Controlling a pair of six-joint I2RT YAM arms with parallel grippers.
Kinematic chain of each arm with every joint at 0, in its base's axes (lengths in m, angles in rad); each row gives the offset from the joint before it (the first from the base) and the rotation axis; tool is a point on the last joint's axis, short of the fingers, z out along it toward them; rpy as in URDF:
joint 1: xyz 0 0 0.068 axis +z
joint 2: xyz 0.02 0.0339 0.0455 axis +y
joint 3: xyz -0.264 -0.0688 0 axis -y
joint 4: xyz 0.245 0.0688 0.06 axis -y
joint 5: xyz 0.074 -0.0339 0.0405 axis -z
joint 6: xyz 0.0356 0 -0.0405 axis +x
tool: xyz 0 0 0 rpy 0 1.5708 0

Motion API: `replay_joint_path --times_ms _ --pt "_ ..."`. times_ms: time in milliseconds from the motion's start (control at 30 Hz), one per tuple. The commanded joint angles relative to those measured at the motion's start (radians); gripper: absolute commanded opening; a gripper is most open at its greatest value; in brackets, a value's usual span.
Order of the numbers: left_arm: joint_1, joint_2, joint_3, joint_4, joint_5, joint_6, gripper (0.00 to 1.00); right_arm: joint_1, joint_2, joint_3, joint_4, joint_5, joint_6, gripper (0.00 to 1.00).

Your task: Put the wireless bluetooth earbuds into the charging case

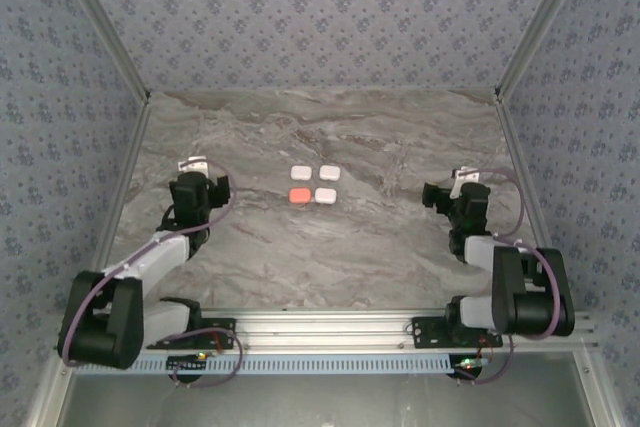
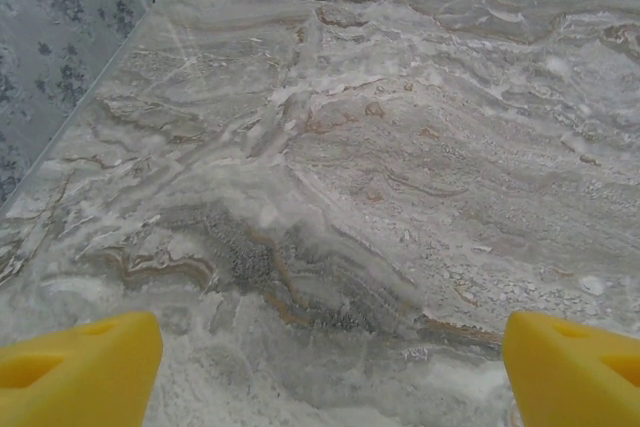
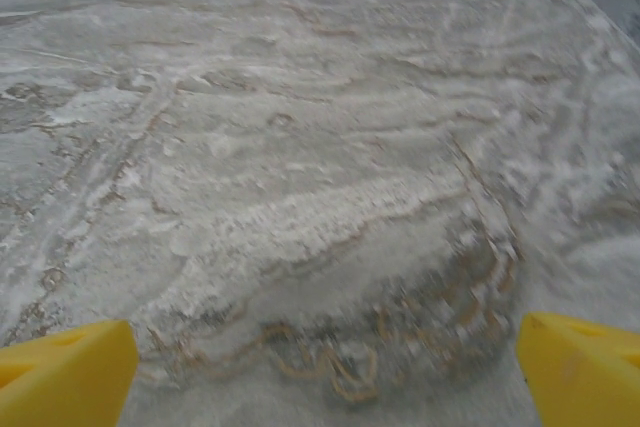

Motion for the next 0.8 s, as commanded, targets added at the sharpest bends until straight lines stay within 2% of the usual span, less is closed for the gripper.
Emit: replay_joint_path --times_ms 0,67,167,300,333,433,500,600,767 --pt "0.022 0.088 -0.023 0.210 0.065 0.082 0.88 0.015 0.099 0.019 0.193 -0.071 -0.072 1.00" --pt "0.029 0.155 -0.029 0.286 0.079 0.124 0.88 0.025 0.160 0.023 0.237 -0.079 -0.086 1.00" --pt "0.035 0.187 -0.030 0.350 0.143 0.210 0.91 0.023 0.164 0.065 0.157 -0.105 -0.095 1.00" --pt "0.113 0.222 -0.057 0.414 0.232 0.147 0.93 -0.010 0.167 0.088 0.121 -0.094 -0.048 1.00" --pt "0.143 0.233 -0.077 0.464 0.280 0.128 0.94 -0.004 0.167 0.090 0.116 -0.080 -0.051 1.00" --pt "0.173 0.347 -0.118 0.675 0.315 0.105 0.97 -0.004 0.168 0.090 0.116 -0.076 -0.051 1.00" --pt "0.185 0.309 -0.049 0.479 0.315 0.087 0.99 -0.001 0.168 0.093 0.116 -0.074 -0.052 1.00" --pt "0.213 0.325 -0.022 0.445 0.306 0.050 0.99 0.004 0.168 0.093 0.114 -0.062 -0.055 1.00" --pt "0.207 0.326 -0.023 0.450 0.295 0.055 0.99 0.025 0.165 0.088 0.119 -0.024 -0.068 1.00"
